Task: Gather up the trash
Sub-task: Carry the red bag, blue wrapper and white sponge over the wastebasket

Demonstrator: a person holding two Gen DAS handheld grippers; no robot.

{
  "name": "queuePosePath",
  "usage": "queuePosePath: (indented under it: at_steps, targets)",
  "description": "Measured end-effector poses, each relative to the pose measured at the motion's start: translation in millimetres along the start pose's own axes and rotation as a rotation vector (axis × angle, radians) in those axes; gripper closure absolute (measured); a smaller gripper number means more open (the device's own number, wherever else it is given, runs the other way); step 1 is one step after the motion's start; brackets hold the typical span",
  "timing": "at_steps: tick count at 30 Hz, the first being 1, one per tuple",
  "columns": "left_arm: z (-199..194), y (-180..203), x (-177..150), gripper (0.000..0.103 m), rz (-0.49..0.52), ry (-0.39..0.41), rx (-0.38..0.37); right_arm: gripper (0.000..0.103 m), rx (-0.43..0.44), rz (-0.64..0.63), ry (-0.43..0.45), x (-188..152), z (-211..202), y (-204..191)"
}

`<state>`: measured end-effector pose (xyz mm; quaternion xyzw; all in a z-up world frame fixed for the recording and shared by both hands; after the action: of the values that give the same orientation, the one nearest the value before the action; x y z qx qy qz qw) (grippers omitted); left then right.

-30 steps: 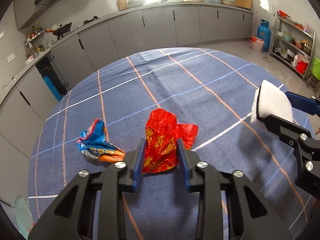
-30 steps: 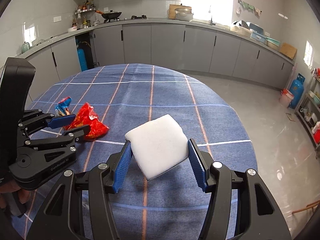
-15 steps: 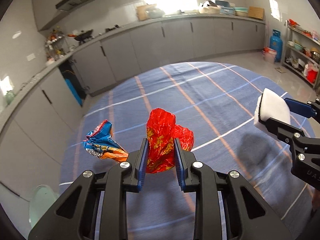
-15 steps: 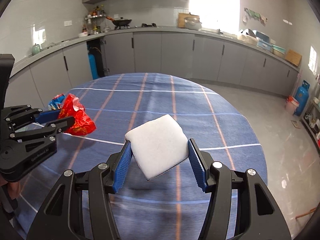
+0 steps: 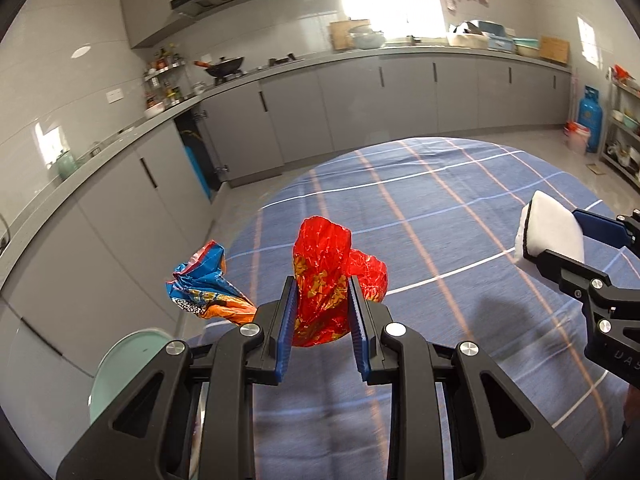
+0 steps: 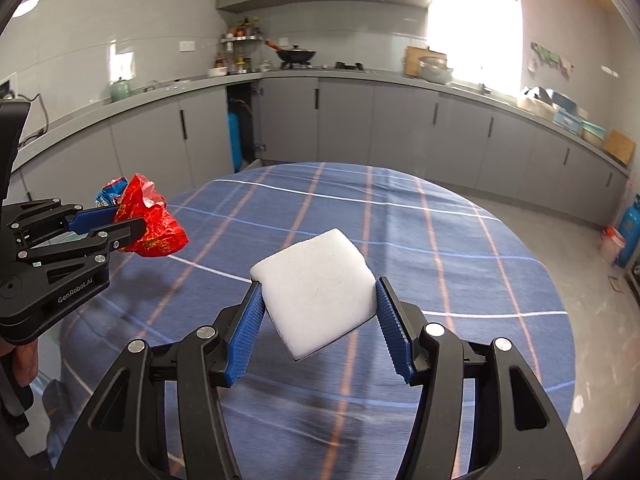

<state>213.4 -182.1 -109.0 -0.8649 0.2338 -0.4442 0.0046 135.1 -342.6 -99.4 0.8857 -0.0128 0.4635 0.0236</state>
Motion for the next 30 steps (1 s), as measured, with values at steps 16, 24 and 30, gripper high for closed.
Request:
queuePosePath:
  at_steps: [16, 24, 30]
  targets:
    - [-28, -63, -22, 0.077, -0.071, 0.014, 0.096, 0.047, 0.074, -0.105, 0.021, 12, 2, -69]
    - [-32, -77, -28, 0.077, -0.091, 0.015, 0.118, 0.047, 0.085, -0.139, 0.028, 12, 0, -86]
    - [-36, -88, -34, 0.077, -0.100, 0.015, 0.135, 0.047, 0.097, -0.159, 0.031, 14, 0, -98]
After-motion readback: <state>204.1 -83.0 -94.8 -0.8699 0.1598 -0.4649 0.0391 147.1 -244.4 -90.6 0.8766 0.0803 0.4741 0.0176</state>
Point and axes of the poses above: each gripper's, at about its wrist camera, not at the fingertips, and z roughly the way its jaws point, y to its right, x to its top, the point moved 1 cm from there along z, roughly the way its jaws point
